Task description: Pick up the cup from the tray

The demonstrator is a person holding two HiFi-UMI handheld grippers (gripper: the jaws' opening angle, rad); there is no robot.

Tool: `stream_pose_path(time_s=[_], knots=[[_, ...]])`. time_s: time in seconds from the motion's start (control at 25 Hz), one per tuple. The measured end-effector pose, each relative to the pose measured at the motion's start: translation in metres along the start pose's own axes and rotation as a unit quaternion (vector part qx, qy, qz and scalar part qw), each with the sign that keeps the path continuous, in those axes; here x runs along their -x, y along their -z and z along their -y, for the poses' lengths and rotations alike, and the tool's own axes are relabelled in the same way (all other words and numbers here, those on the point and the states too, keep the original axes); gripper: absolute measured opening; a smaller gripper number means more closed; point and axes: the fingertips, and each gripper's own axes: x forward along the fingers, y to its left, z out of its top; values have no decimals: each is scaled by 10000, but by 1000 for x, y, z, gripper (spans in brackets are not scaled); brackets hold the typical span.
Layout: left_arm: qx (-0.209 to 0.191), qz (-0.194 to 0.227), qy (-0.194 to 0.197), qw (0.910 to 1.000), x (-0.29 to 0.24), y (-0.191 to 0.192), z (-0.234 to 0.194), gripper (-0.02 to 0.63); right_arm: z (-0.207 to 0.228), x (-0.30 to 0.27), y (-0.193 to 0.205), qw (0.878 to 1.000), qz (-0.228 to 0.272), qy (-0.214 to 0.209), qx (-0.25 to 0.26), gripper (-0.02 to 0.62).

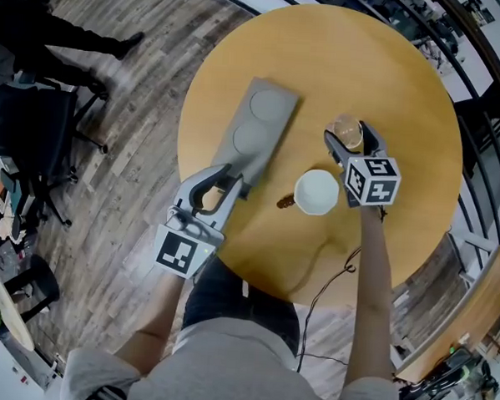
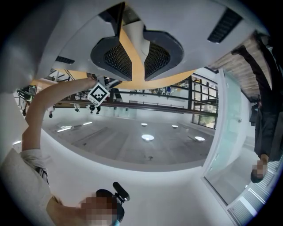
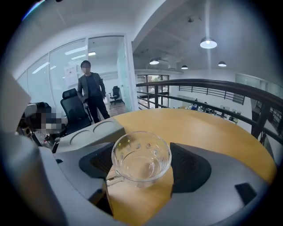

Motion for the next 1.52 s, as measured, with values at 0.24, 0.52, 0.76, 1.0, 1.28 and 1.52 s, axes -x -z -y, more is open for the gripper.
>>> stream_pose_path(time_s=[0.24,0.52,0.76,1.0,1.28,1.52], knots=[[-70,-74,76,9999,-4,2,4,94,5,-12,28,9997,-202,81,-124,339],[-65,-173,-7,9998,-3,5,0,94,3,-21,44,9993,-281,41,-228,339],[-36,-209,-72,9997,-1,9,-2,94,2,-21,49,9991,-411,-88,-99,339],[-20,-224,-58,9997,-2,12,-1,94,-2,-23,50,9972,-649,-262,246,339],[-32,-219,-90,9997,0,11,-1,94,-8,-20,47,9963,-606,-433,421,339],[-49,-200,-148,9997,1,9,-2,94,-4,-6,22,9979,-282,-464,349,339]])
